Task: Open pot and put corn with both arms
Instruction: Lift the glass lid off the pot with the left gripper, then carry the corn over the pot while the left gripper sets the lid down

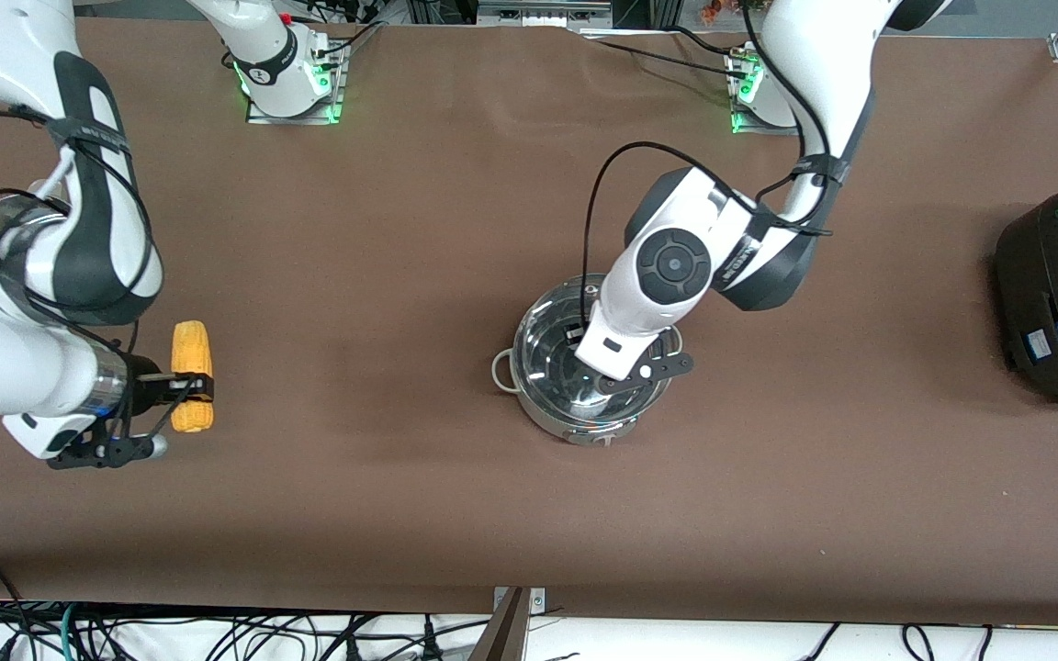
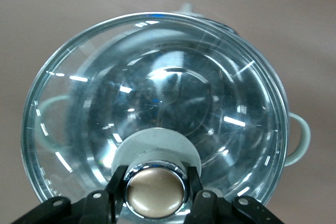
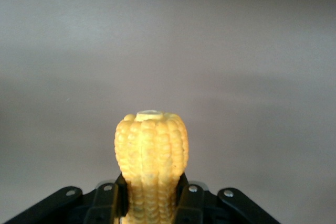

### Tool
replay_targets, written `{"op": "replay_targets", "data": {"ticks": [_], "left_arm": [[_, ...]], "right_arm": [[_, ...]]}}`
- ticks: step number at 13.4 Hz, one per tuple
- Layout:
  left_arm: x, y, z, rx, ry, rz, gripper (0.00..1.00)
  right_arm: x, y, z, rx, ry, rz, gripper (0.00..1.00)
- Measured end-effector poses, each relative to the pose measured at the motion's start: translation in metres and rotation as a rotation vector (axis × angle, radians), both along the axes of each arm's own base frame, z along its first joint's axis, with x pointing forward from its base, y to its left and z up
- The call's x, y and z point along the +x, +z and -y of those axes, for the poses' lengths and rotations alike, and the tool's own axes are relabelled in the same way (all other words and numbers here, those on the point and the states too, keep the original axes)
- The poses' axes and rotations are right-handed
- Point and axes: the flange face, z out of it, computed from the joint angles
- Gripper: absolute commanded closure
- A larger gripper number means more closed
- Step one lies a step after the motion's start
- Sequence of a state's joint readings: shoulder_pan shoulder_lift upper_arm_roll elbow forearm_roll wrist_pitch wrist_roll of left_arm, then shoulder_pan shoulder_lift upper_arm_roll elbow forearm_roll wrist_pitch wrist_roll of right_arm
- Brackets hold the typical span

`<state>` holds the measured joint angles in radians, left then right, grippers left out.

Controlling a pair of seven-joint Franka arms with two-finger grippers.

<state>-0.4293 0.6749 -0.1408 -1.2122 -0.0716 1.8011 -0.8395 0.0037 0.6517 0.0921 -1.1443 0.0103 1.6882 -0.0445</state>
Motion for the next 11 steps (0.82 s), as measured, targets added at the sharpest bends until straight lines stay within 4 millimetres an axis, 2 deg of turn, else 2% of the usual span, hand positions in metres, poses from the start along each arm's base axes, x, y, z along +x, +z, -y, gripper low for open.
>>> {"op": "replay_targets", "data": {"ticks": [2,4,5,8,11], "left_arm": [[0.008,0.027,-0.034,0.012,-0.014,-0.013,1.00],[0.022,0.050,-0.086,0.009,-0.073,-0.020,1.00],[0.028,0.055,-0.117,0.008,-0.109,-0.039,1.00],[0.036,0.055,-0.207,-0.009,-0.188,-0.066,1.00],[0.013,0.041,-0.283,-0.014,-0.283,-0.014,1.00]], "right_arm": [[-0.003,0.022,-0.002,0.006,0.006,-0.014,0.83],[-0.007,0.039,-0.020,0.031,0.028,-0.005,0.83],[-0.010,0.045,-0.037,0.049,0.027,-0.001,0.83],[-0.020,0.061,-0.115,0.124,-0.048,0.020,0.82],[-0.035,0.079,-0.202,0.203,-0.083,0.092,0.82]]}}
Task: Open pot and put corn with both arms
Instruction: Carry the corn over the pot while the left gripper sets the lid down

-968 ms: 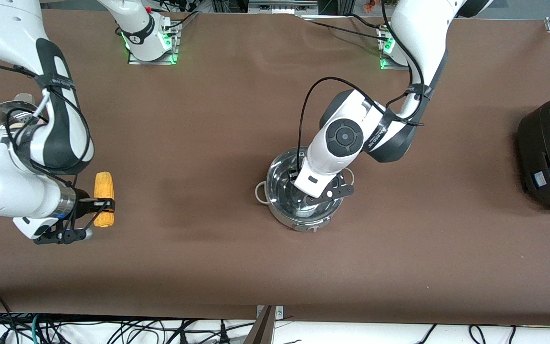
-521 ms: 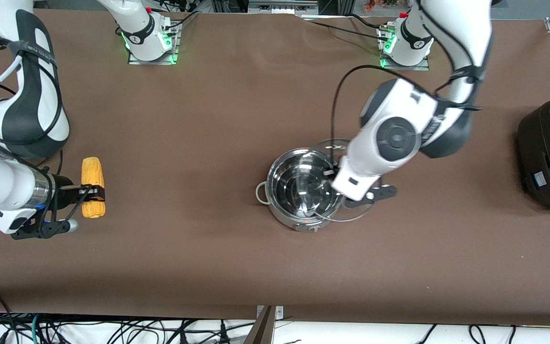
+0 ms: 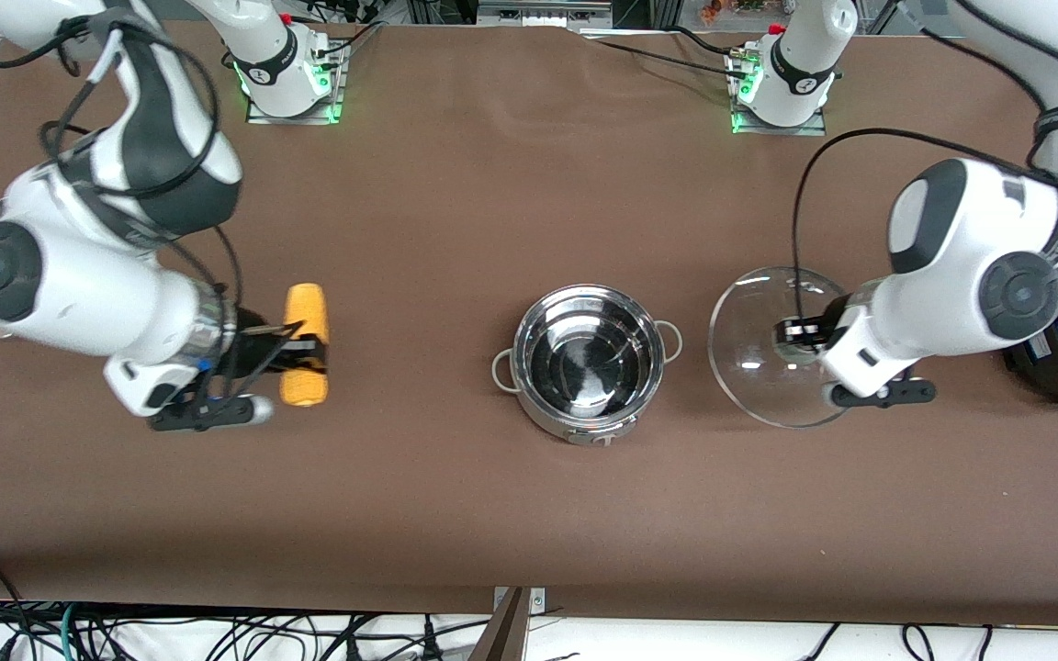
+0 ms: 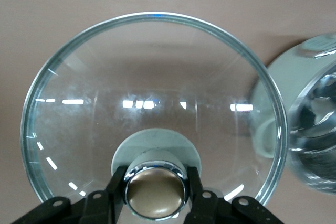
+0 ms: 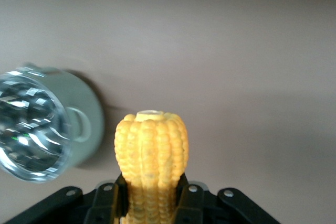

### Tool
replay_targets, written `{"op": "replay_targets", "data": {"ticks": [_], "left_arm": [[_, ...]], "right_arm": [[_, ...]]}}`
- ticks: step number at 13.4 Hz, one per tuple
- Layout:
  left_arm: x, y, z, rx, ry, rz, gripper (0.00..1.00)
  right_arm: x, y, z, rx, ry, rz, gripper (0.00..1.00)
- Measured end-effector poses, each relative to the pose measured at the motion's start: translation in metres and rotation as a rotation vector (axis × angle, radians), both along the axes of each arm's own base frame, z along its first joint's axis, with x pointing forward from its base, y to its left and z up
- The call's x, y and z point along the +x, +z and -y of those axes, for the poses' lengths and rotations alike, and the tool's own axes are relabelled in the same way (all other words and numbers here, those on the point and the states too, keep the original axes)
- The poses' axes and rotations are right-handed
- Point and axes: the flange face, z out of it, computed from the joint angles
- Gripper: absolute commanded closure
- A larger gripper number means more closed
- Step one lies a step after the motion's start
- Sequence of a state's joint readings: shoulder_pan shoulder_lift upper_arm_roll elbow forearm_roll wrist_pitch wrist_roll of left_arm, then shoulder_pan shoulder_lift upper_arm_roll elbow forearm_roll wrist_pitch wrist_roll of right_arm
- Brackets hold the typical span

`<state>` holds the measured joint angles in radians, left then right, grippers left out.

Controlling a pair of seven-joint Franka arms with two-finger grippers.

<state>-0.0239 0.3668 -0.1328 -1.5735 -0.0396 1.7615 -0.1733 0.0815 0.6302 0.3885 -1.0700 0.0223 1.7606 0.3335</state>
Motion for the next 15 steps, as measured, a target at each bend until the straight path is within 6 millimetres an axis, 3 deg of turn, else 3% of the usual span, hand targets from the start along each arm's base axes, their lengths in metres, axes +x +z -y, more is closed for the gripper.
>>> {"op": "replay_targets", "data": {"ticks": [3,5,6,9,11,12,13,14,15], "left_arm": [[-0.042,-0.052,-0.074,-0.005,-0.087,0.081,1.00],[-0.065,-0.100,-0.123,-0.012,-0.105,0.103,1.00],[-0.073,-0.118,-0.135,-0.016,-0.102,0.091,1.00],[-0.081,-0.158,-0.134,-0.030,-0.101,0.043,1.00],[-0.082,-0.182,-0.132,-0.040,-0.102,0.014,1.00],[-0.084,-0.192,-0.132,-0.044,-0.101,0.001,0.84],[-0.085,-0.200,-0.131,-0.048,-0.100,-0.013,0.52],[-0.086,-0.206,-0.132,-0.050,-0.097,-0.022,0.11],[-0.085,-0.206,-0.132,-0.049,-0.093,-0.021,0.00]], "right_arm": [[-0.015,-0.002,-0.080,0.067,-0.045,0.074,0.83],[-0.020,-0.014,-0.118,0.118,-0.088,0.106,0.84],[-0.022,-0.022,-0.136,0.147,-0.110,0.123,0.84],[-0.032,-0.049,-0.186,0.233,-0.168,0.158,0.84],[-0.037,-0.070,-0.208,0.263,-0.171,0.169,0.84],[-0.040,-0.080,-0.216,0.274,-0.168,0.172,0.84],[-0.042,-0.090,-0.224,0.282,-0.166,0.174,0.84],[-0.044,-0.099,-0.230,0.291,-0.166,0.176,0.84],[-0.046,-0.108,-0.236,0.301,-0.173,0.177,0.84]]}}
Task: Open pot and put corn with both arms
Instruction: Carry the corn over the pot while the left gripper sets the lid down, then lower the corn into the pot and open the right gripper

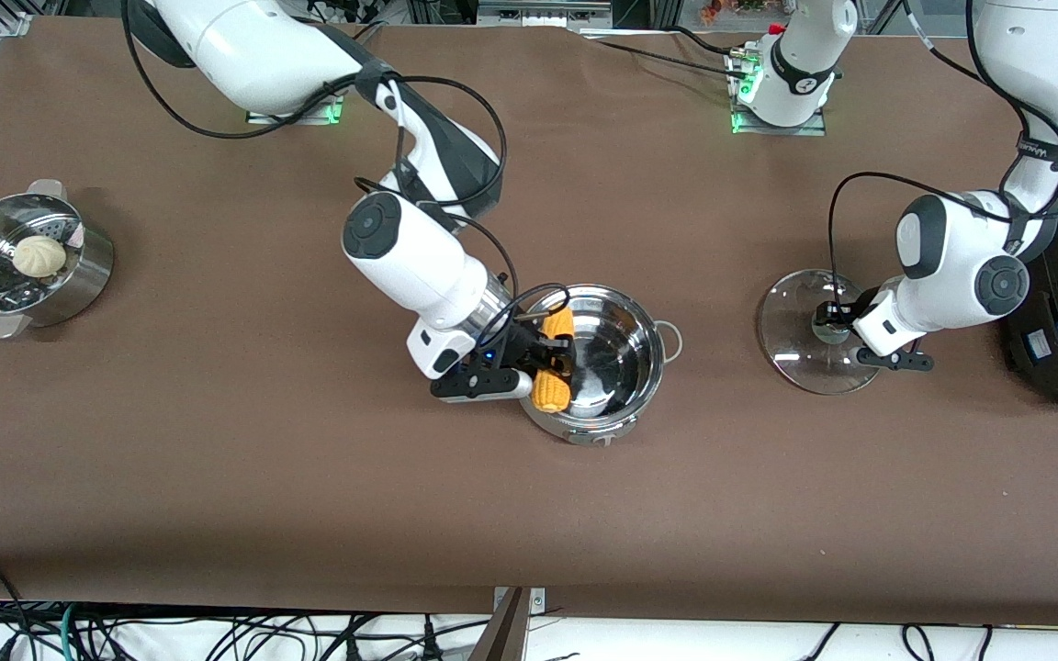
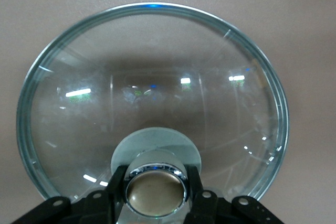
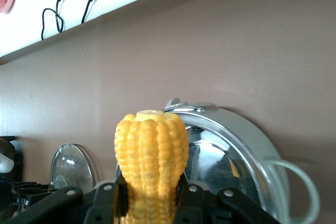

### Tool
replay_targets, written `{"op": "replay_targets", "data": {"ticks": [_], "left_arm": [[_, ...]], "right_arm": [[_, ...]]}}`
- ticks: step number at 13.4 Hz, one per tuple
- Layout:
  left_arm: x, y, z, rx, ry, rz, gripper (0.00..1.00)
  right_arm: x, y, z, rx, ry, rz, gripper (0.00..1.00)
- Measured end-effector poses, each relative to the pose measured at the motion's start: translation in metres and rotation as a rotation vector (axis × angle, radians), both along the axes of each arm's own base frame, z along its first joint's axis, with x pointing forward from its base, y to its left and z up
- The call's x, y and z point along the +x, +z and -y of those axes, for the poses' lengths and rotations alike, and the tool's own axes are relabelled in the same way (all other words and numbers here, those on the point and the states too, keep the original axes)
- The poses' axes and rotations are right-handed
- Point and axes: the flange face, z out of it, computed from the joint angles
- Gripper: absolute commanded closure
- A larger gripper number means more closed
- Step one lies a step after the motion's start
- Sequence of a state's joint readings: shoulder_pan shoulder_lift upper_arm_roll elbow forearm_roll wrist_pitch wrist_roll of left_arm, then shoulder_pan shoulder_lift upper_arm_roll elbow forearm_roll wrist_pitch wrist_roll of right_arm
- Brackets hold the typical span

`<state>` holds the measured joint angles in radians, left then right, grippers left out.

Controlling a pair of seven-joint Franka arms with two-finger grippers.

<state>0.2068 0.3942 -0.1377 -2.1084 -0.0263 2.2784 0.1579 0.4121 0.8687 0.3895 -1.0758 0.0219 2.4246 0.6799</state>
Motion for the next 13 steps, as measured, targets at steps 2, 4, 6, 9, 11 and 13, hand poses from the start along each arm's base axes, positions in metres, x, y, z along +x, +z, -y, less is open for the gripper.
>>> {"op": "replay_targets", "data": {"ticks": [2,4,6,9,11,13], "left_arm": [[0.002,0.001,-0.006,0.001,0.010,0.003,0.00],[0.004,0.003,-0.012,0.002,0.021,0.010,0.00],[0.014,0.017,-0.016,0.007,0.034,0.038,0.00],[0.037,0.087,-0.018,0.026,0.076,0.090,0.00],[0.041,0.154,-0.017,0.039,0.082,0.132,0.00],[0.034,0.229,-0.017,0.050,0.084,0.138,0.00]], "right_arm": [[-0.005,-0.018,-0.013,0.027,-0.023,-0.002,0.84],[-0.011,-0.036,-0.024,0.038,-0.028,-0.010,0.84],[-0.016,-0.049,-0.031,0.042,-0.025,-0.016,0.84],[-0.019,-0.062,-0.036,0.041,-0.025,-0.027,0.83],[-0.018,-0.075,-0.035,0.041,-0.031,-0.032,0.82],[-0.016,-0.090,-0.035,0.048,-0.041,-0.030,0.73]]}}
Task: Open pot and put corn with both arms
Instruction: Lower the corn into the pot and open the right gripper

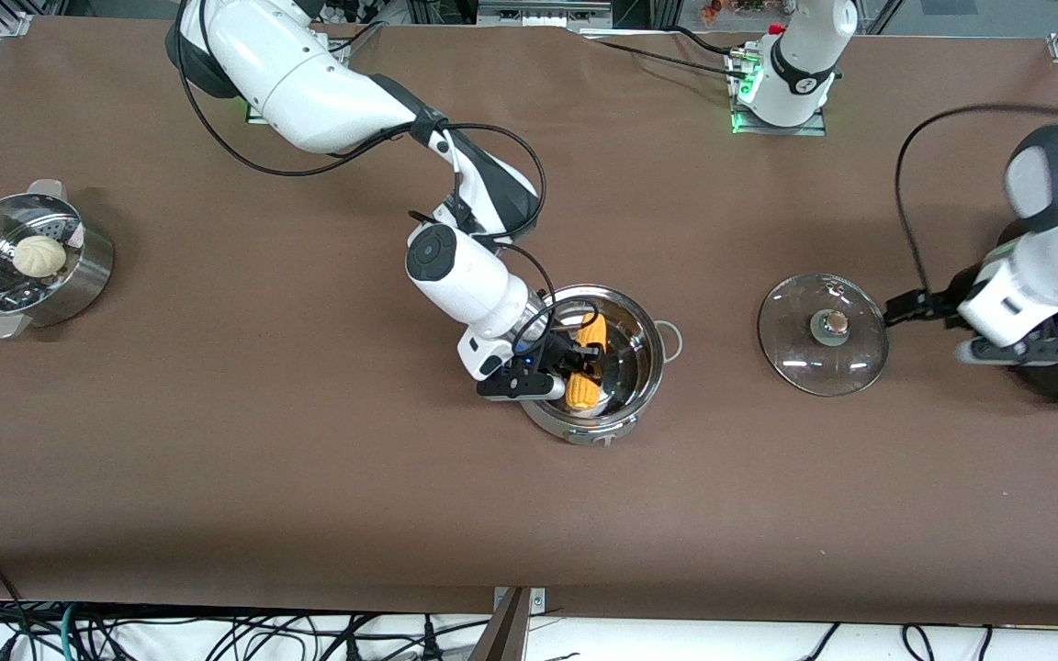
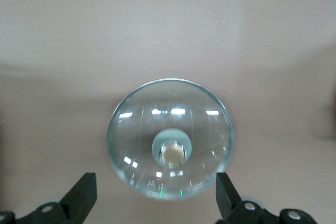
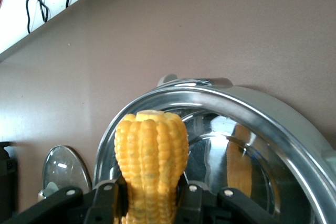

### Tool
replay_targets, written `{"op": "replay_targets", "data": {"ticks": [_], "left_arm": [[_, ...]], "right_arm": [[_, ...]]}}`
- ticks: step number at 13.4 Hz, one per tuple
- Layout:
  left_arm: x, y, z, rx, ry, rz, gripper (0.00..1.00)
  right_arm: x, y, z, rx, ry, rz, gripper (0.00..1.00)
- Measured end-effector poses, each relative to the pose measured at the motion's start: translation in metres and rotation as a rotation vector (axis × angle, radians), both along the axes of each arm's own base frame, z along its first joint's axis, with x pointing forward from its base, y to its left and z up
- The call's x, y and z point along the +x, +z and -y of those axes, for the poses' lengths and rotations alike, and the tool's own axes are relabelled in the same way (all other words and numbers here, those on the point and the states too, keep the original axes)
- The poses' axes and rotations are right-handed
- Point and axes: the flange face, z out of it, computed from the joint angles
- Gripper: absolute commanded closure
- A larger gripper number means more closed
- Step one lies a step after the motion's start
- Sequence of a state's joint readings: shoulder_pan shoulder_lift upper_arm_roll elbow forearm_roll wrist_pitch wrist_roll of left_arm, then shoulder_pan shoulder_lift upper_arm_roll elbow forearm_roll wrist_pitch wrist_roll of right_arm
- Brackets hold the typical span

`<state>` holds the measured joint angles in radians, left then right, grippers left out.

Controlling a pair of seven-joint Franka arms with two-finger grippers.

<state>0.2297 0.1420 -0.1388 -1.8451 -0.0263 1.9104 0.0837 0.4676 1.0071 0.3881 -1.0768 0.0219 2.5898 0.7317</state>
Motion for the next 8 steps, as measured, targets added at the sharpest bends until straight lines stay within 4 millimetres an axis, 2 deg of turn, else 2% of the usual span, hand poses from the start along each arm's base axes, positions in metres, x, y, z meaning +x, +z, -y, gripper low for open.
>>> {"op": "replay_targets", "data": {"ticks": [1,2,3,4,8], "left_arm": [[-0.003,0.037,0.000,0.004,0.007,0.001,0.00],[-0.006,0.070,-0.001,0.011,0.025,0.011,0.00],[-0.006,0.095,-0.001,0.022,0.044,0.026,0.00],[-0.005,0.114,-0.003,0.033,0.059,0.047,0.00],[0.000,0.154,-0.003,0.039,0.071,0.110,0.00]], "right_arm": [[0.000,-0.006,0.000,0.000,-0.002,-0.003,0.61],[0.000,-0.009,0.000,-0.001,-0.003,-0.006,0.54],[-0.001,-0.012,0.000,-0.002,-0.002,-0.007,0.37],[-0.002,-0.013,-0.002,-0.002,0.000,-0.008,0.00],[-0.010,-0.010,-0.012,-0.006,0.021,0.006,0.00]]}}
